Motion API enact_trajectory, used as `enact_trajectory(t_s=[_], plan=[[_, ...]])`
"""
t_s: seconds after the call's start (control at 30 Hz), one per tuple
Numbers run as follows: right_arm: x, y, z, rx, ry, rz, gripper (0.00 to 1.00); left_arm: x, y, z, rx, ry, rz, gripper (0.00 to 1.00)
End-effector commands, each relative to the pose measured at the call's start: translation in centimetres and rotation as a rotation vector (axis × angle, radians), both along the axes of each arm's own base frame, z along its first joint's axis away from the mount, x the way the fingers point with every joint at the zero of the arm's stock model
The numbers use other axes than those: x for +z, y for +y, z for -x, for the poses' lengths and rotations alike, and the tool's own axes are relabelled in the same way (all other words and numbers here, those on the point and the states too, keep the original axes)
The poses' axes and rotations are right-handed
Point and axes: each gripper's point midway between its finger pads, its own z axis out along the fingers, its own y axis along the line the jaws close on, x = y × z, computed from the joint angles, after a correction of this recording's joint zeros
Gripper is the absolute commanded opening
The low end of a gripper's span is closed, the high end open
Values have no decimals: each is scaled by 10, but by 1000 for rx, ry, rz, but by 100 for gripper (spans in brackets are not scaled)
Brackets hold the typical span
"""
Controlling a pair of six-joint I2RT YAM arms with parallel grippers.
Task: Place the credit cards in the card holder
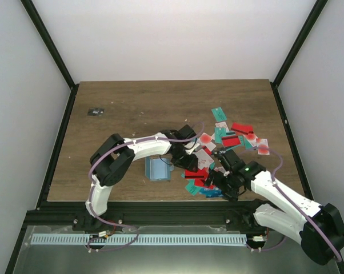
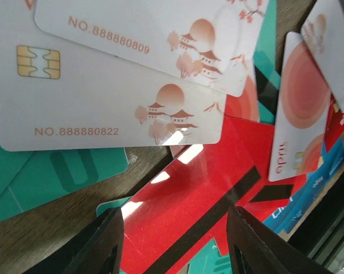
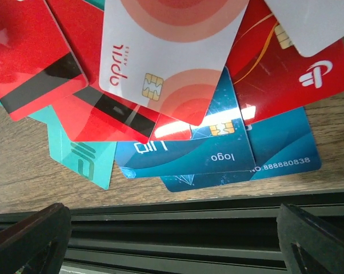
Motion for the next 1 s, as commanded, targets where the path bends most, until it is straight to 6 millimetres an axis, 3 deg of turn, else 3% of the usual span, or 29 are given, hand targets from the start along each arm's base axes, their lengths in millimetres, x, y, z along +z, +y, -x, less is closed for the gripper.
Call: enact_trajectory(t_s=[0.0, 0.2, 0.63, 0.77, 0.97], plan=[[-4, 2, 4, -15, 20, -30, 100, -9, -3, 2, -45, 1, 5, 51], [-8, 10, 8, -5, 30, -91, 100, -19, -3, 23, -72, 25, -10, 51], [-17, 20, 9, -33, 27, -173, 100, -10, -9, 87, -41, 99, 3, 47], [-11, 17, 1, -62, -16, -162, 99, 8, -13, 87, -8, 93, 43, 47], [11, 3, -16, -97, -98, -66, 96, 44, -22, 60, 18, -10, 63, 45]])
